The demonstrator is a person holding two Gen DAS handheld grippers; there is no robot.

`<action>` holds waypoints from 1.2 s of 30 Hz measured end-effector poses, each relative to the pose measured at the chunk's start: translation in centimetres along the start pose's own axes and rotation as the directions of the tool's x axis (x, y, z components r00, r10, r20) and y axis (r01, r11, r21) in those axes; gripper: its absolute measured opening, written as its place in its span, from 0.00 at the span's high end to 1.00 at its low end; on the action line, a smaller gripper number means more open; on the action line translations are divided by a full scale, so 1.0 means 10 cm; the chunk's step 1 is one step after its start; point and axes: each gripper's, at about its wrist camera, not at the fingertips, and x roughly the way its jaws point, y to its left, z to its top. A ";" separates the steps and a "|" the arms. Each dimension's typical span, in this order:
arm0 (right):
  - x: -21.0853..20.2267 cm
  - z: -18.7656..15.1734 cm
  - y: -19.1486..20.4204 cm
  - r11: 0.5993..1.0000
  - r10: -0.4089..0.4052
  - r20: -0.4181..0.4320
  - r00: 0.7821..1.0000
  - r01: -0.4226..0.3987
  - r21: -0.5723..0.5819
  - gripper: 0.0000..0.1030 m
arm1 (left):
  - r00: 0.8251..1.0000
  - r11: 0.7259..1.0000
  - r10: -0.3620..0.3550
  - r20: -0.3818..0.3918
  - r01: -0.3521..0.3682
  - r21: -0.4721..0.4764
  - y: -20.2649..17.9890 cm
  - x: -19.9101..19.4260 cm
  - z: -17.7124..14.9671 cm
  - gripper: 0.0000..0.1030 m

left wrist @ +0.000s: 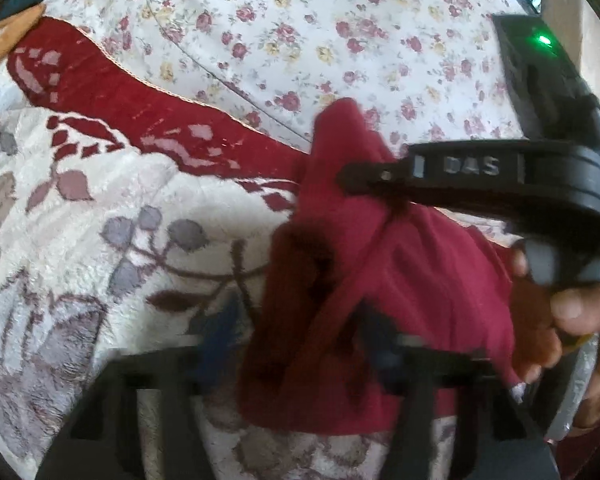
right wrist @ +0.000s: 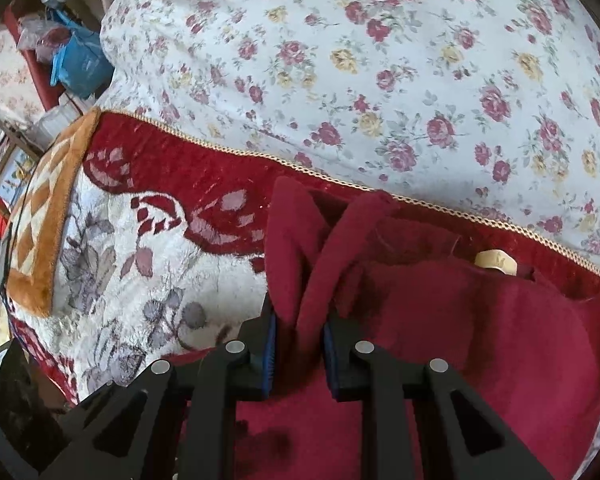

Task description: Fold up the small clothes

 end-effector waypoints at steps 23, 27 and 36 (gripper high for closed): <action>0.40 0.14 0.15 0.997 -0.059 -0.072 0.996 0.056 -0.047 0.72 | 1.000 1.000 -0.006 0.003 0.006 -0.003 -0.03 -0.08 -0.03 0.48; 0.27 0.12 0.01 1.000 0.009 -0.044 0.999 -0.009 0.005 0.73 | 0.999 0.999 0.039 -0.002 -0.039 0.012 -0.06 0.00 -0.06 0.41; 0.17 0.04 -0.09 0.999 0.005 -0.027 1.000 -0.004 0.038 0.72 | 0.998 0.997 0.059 0.011 -0.059 0.040 -0.10 0.02 -0.09 0.54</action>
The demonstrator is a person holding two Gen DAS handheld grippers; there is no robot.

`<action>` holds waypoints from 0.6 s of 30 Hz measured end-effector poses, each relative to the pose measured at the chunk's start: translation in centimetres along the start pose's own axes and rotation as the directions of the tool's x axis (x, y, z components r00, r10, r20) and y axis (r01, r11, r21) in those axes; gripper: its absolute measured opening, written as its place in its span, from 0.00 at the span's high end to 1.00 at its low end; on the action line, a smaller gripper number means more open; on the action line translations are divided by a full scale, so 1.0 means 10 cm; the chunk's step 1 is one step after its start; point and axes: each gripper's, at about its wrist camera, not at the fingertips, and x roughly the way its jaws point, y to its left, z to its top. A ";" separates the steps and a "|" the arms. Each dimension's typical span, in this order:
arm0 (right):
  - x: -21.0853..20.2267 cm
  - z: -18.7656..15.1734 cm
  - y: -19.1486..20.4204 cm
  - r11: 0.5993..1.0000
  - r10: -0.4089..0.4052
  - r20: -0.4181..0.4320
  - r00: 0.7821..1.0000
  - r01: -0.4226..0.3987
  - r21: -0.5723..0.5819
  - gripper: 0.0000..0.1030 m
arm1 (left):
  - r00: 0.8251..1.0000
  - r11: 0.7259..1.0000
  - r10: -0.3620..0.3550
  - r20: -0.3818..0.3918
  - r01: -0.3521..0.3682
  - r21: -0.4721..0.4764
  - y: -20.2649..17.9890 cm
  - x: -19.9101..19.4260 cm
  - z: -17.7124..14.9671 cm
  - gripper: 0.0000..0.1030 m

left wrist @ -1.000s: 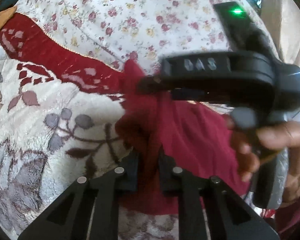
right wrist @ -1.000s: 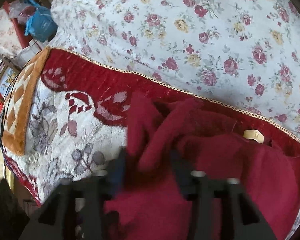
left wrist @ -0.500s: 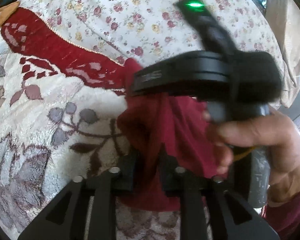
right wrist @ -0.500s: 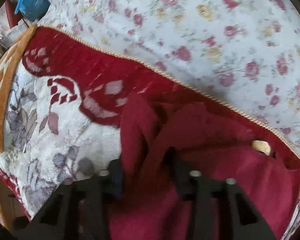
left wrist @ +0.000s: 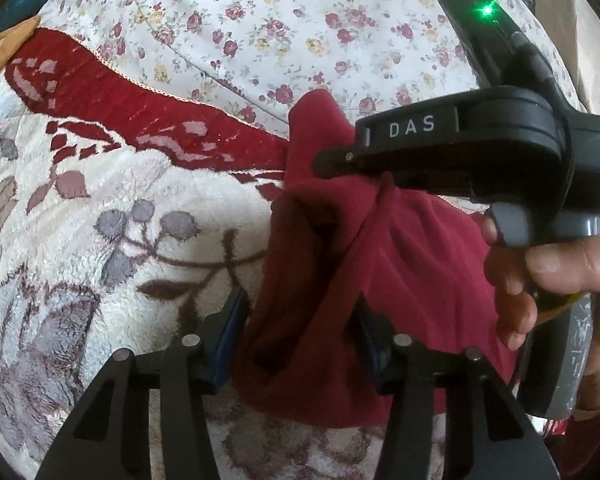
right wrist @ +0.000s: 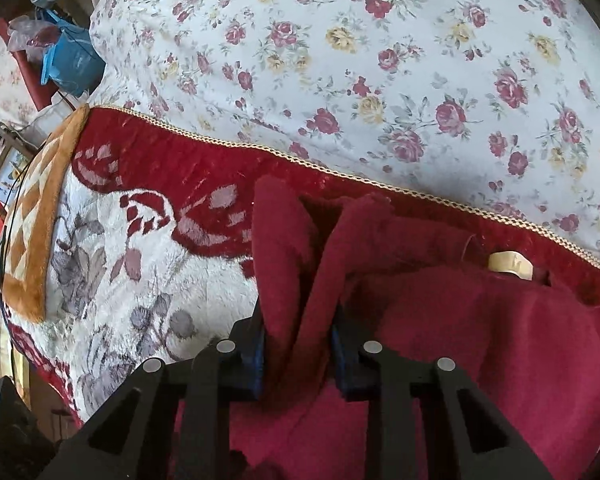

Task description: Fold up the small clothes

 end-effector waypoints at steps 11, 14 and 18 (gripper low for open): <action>-0.27 -0.10 -0.05 1.000 0.018 0.034 0.999 -0.017 -0.012 0.78 | 0.997 0.997 -0.073 0.017 0.073 0.037 -0.15 -0.14 -0.03 0.83; -0.53 -0.14 -0.19 0.999 0.048 0.061 0.997 -0.049 0.005 0.78 | 0.993 0.993 -0.114 0.030 0.113 0.025 -0.33 -0.27 -0.04 0.83; -0.95 -0.22 -0.46 0.998 0.059 0.109 0.992 -0.061 0.022 0.79 | 0.992 0.989 -0.123 0.023 0.120 0.091 -0.80 -0.39 -0.03 0.83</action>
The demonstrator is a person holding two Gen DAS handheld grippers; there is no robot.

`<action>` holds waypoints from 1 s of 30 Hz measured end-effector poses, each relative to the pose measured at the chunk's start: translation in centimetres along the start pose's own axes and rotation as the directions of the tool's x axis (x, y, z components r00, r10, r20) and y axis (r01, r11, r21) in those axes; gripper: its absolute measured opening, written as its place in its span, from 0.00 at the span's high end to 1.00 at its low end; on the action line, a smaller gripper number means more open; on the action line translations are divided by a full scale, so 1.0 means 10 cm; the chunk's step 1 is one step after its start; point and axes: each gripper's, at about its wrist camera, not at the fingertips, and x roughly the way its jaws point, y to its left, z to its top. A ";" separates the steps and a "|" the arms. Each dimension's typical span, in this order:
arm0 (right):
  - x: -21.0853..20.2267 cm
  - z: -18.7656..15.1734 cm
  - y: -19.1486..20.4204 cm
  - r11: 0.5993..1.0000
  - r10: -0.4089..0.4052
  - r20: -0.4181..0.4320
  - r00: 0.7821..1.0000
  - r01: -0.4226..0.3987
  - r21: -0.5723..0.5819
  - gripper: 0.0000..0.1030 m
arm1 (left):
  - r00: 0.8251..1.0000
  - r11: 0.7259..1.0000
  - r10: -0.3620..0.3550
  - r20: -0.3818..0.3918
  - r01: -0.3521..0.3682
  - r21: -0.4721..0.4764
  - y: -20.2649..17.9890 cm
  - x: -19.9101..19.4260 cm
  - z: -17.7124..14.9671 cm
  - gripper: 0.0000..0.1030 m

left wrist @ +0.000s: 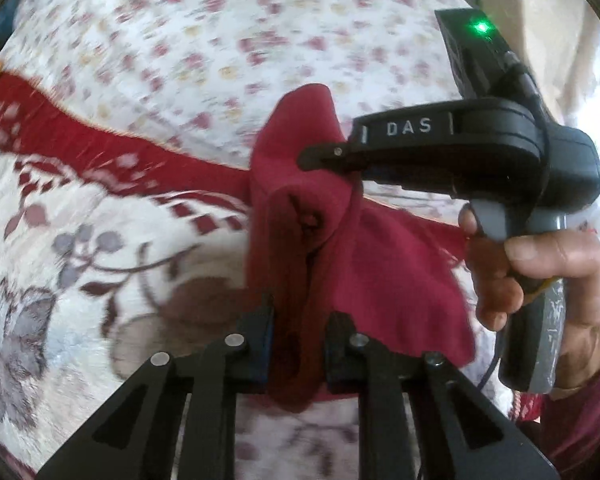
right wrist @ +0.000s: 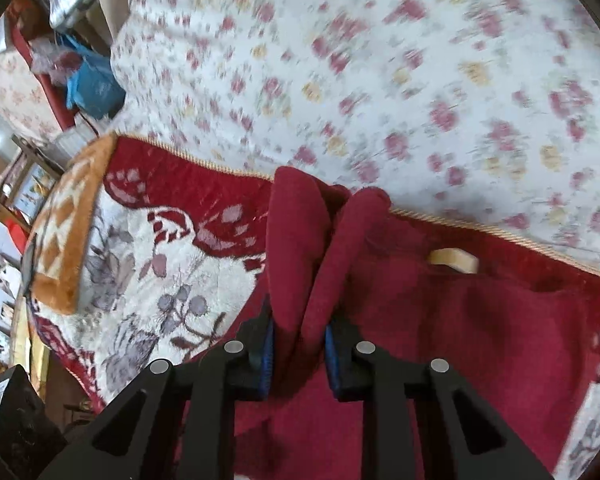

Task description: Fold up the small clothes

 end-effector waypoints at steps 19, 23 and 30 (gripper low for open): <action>-0.35 -0.69 -2.04 0.945 -0.176 -0.021 0.984 0.175 0.276 0.84 | 0.981 0.957 -0.039 -0.190 0.091 0.275 -1.77 0.99 -0.38 0.63; -0.66 -0.78 -1.99 0.946 -0.150 0.022 0.988 0.137 0.293 0.69 | 0.991 0.951 -0.051 -0.121 0.085 0.297 -1.53 0.54 -0.31 0.42; -0.84 -1.17 -1.68 0.925 0.054 0.073 0.996 -0.078 0.372 0.05 | 0.992 0.961 0.121 -0.043 -0.107 0.256 -0.92 0.39 -0.24 0.40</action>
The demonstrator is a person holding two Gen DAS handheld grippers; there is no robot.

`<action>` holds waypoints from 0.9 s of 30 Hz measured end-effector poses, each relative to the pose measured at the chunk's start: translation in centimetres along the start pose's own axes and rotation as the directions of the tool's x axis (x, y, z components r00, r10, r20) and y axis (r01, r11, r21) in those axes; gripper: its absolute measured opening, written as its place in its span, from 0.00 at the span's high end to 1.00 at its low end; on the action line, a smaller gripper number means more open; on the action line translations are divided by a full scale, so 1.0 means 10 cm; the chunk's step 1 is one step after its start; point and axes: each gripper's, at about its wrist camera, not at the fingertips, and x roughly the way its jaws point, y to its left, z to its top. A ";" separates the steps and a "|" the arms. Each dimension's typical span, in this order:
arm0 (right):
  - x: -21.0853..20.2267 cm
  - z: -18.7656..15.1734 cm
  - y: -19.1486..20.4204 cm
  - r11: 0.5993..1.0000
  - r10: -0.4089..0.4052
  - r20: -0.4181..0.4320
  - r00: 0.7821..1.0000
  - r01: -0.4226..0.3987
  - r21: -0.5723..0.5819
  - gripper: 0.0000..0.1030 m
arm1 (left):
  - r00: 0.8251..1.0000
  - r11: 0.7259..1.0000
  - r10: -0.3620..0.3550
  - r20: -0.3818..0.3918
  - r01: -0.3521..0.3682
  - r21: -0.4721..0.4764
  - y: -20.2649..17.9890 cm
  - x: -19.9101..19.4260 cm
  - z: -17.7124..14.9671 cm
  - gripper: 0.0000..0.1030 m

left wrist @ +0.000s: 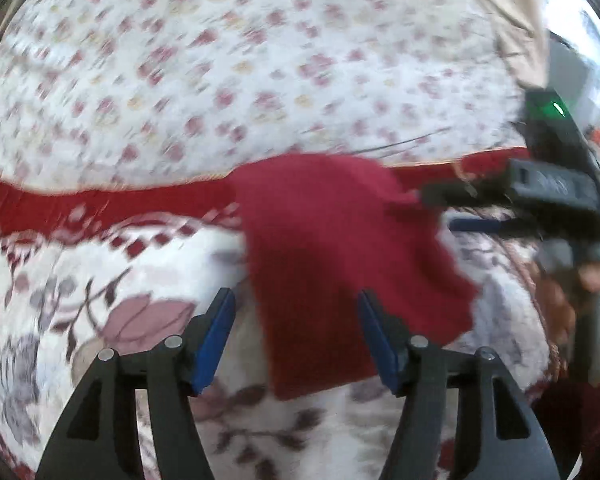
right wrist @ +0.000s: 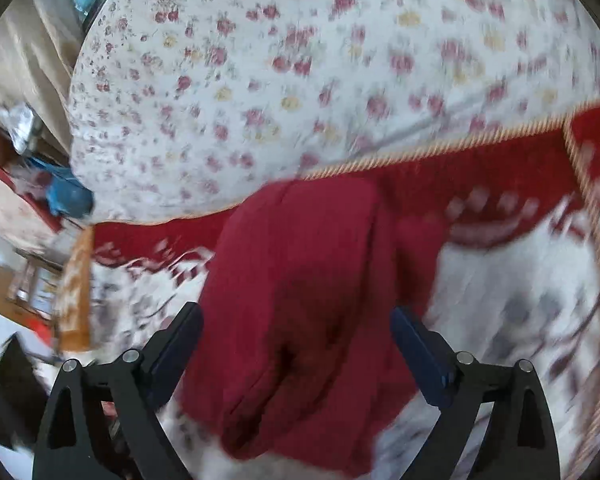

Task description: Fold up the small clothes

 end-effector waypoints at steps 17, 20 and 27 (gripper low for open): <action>0.04 -0.37 0.15 0.999 -0.040 0.007 0.999 0.041 -0.007 0.21 | 1.000 0.997 0.024 0.000 -0.024 -0.071 0.15 -0.10 -0.09 0.40; 0.29 -0.37 0.07 0.998 -0.034 0.002 0.999 0.034 0.050 0.62 | 1.000 0.998 0.024 -0.015 -0.025 -0.063 0.08 -0.08 -0.09 0.40; -0.19 -0.52 0.22 0.997 -0.041 0.140 0.989 0.050 -0.056 0.86 | 0.999 0.997 0.042 0.002 -0.042 -0.065 0.09 -0.08 -0.02 0.36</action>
